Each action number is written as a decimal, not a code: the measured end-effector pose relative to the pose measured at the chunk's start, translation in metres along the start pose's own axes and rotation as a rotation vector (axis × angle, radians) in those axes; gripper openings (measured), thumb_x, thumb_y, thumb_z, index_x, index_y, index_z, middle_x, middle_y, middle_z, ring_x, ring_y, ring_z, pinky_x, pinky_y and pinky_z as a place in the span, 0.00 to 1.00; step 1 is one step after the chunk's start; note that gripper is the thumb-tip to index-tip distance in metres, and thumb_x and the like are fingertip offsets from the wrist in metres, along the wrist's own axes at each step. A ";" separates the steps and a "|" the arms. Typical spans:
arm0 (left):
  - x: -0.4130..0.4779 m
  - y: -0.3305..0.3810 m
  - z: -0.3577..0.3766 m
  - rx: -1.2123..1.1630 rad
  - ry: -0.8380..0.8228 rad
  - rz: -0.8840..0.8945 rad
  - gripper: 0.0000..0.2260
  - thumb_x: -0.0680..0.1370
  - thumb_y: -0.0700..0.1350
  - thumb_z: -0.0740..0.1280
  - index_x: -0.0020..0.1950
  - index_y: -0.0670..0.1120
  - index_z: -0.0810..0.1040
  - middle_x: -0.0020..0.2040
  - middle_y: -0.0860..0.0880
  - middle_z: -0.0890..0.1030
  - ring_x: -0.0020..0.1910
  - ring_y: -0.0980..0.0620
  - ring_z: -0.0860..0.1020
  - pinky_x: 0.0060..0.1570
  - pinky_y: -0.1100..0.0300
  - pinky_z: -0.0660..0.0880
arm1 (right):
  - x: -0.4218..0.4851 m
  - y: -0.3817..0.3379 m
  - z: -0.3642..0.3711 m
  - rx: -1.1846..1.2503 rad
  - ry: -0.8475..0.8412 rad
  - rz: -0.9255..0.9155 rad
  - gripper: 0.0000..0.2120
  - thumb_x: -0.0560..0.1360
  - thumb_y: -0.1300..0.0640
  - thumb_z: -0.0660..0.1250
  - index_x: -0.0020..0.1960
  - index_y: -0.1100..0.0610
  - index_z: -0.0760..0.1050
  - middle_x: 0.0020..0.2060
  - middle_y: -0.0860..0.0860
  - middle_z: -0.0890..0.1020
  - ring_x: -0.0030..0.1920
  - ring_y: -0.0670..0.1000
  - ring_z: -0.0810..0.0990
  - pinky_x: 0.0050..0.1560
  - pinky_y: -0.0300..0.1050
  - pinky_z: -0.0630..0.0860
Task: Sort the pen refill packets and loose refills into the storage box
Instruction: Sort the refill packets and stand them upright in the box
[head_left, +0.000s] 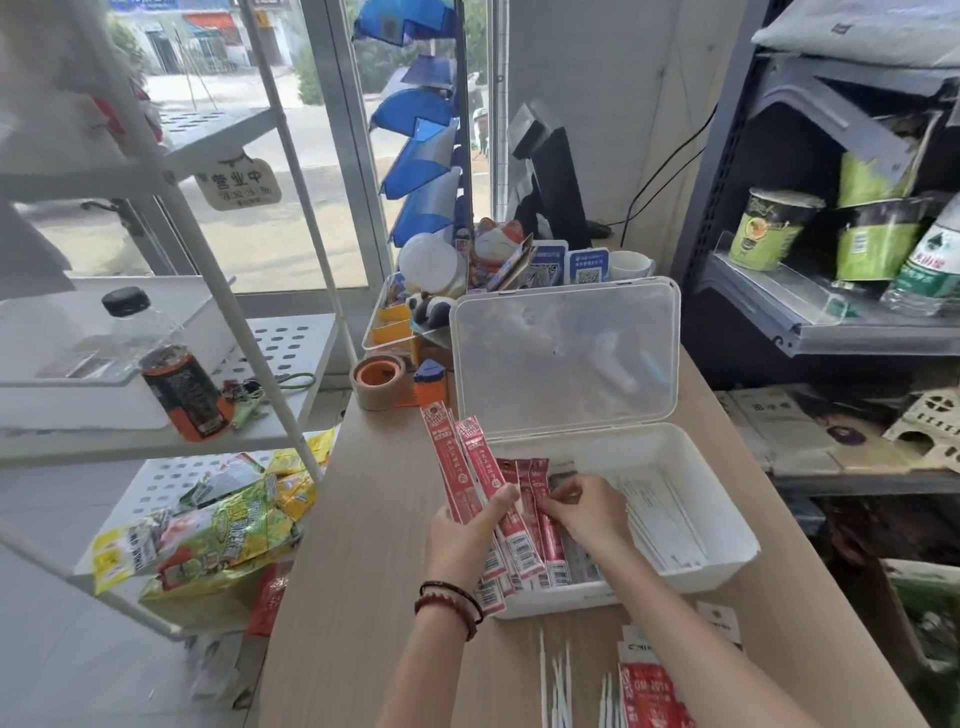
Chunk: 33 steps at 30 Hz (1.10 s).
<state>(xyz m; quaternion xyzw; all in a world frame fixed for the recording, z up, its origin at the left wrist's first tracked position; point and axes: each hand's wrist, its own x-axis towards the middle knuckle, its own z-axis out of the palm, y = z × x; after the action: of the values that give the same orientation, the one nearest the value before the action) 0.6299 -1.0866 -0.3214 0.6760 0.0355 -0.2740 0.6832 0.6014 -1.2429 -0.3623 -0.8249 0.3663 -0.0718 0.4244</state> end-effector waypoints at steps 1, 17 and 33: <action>0.000 0.000 0.000 0.001 -0.014 0.008 0.17 0.67 0.52 0.76 0.51 0.45 0.80 0.43 0.45 0.85 0.42 0.46 0.84 0.48 0.46 0.81 | 0.001 0.001 0.000 -0.026 0.017 0.002 0.08 0.71 0.53 0.75 0.47 0.56 0.81 0.44 0.49 0.84 0.43 0.48 0.81 0.47 0.43 0.79; 0.000 0.010 0.003 0.136 -0.102 0.067 0.10 0.67 0.46 0.77 0.45 0.47 0.81 0.39 0.50 0.85 0.39 0.53 0.84 0.40 0.60 0.79 | -0.034 -0.038 -0.036 0.409 -0.270 -0.155 0.19 0.69 0.42 0.72 0.51 0.55 0.80 0.43 0.49 0.85 0.38 0.43 0.82 0.34 0.32 0.74; 0.000 0.007 0.000 0.135 -0.091 0.061 0.10 0.70 0.46 0.75 0.48 0.44 0.82 0.40 0.49 0.86 0.40 0.52 0.84 0.41 0.59 0.80 | -0.014 -0.006 -0.024 0.285 -0.110 0.072 0.12 0.71 0.55 0.74 0.53 0.57 0.79 0.46 0.51 0.85 0.41 0.45 0.84 0.36 0.31 0.76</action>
<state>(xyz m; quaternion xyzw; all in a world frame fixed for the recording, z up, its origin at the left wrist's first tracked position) 0.6328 -1.0869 -0.3146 0.7081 -0.0347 -0.2852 0.6450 0.5843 -1.2467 -0.3399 -0.7454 0.3578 -0.0623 0.5590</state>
